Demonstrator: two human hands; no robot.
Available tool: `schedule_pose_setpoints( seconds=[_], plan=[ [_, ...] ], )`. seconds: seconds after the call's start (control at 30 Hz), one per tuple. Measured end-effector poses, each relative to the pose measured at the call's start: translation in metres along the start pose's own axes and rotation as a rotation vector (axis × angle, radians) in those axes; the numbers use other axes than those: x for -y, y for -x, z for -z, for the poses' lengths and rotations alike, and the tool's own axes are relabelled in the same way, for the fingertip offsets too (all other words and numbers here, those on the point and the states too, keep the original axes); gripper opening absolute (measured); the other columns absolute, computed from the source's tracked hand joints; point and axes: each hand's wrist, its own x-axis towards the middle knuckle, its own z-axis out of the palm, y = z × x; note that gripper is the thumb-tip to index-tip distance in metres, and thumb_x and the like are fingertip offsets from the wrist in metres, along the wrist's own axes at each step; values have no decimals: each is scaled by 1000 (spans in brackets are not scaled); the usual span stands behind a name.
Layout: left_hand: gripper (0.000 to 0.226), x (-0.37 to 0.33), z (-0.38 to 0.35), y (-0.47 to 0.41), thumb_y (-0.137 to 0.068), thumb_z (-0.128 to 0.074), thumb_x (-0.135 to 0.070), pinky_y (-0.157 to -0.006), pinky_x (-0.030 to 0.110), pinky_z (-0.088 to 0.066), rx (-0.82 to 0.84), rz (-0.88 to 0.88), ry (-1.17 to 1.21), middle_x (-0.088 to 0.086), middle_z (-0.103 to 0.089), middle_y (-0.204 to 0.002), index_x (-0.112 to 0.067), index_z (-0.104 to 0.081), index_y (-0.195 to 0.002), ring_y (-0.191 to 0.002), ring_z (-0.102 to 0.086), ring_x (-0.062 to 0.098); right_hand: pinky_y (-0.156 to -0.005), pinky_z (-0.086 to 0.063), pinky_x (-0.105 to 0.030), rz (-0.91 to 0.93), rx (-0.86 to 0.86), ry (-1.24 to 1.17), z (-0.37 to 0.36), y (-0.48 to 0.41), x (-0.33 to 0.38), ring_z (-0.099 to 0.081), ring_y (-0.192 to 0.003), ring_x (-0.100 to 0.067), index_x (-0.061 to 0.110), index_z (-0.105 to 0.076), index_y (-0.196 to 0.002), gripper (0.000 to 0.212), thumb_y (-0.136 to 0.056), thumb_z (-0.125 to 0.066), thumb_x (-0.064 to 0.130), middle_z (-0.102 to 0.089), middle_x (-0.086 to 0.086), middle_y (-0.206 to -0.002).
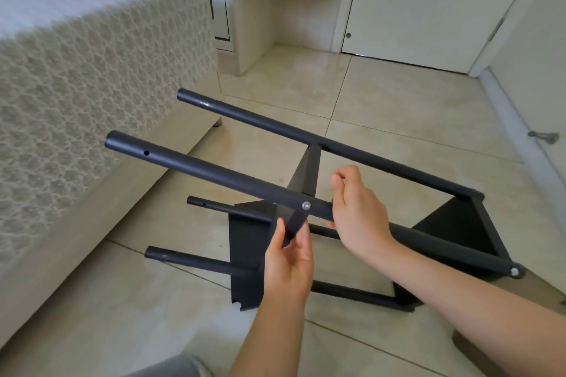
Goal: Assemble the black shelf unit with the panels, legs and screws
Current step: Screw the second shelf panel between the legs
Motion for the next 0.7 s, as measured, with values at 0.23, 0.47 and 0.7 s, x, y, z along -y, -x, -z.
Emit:
schedule_pose_setpoints(
  seconds=[0.23, 0.47, 0.7],
  plan=[
    [29, -7, 17, -10, -99, -56, -13, -82, 42, -59, -33, 5, 18, 27, -70, -112, 9, -59, -117, -100, -72, 32, -63, -54, -37, -13, 79, 32, -14, 1, -1, -62, -54, -6, 21, -39, -106, 22, -105, -22, 35, -57, 6, -64],
    [33, -10, 24, -11, -87, -59, -10, -85, 43, -56, -8, 17, 11, 27, -70, -112, 11, -61, -112, -102, -71, 33, -67, -52, -36, 23, 119, 108, -22, 2, -4, -63, -61, -11, 24, -36, -103, 20, -104, -20, 36, -59, 6, -63],
    [32, -11, 28, -13, -98, -58, -17, -82, 41, -60, -19, 39, -38, 25, -69, -117, 10, -61, -114, -103, -72, 32, -70, -52, -41, 51, 148, 159, -26, -2, -9, -64, -69, -22, 20, -40, -108, 24, -105, -22, 35, -64, 4, -68]
  ],
)
